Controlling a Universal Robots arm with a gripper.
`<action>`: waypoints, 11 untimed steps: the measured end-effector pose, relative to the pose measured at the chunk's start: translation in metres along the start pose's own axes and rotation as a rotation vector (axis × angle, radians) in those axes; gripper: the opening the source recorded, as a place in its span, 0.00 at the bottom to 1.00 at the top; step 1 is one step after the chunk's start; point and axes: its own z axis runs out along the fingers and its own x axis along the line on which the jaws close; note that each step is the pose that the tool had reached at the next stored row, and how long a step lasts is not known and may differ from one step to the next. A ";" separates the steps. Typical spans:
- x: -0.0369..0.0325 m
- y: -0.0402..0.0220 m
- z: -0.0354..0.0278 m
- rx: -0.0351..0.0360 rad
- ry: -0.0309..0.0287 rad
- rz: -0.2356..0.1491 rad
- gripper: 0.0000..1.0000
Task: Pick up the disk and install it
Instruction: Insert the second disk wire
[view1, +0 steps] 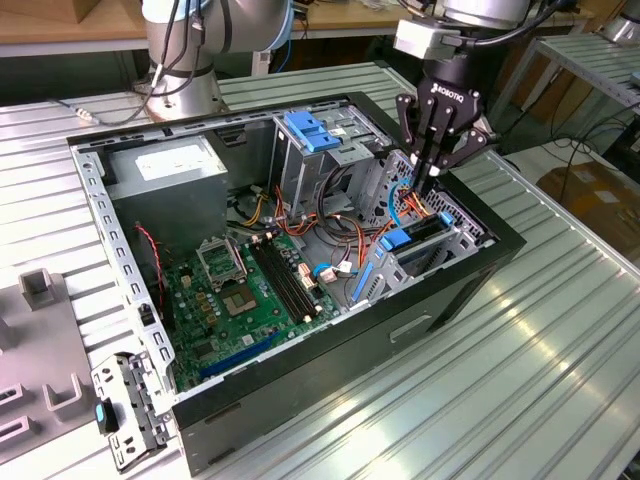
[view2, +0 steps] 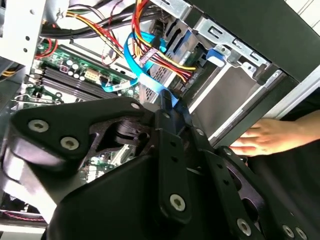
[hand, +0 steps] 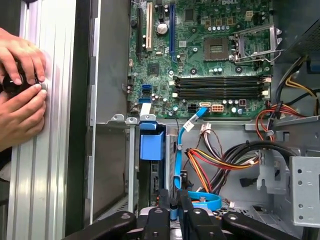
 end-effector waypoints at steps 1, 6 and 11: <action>-0.0002 -0.0001 0.0006 -0.0001 0.0055 0.000 0.16; -0.0005 -0.0002 0.0022 -0.0001 0.0179 0.001 0.16; 0.0054 0.0045 0.0054 0.0032 0.0065 -0.003 0.16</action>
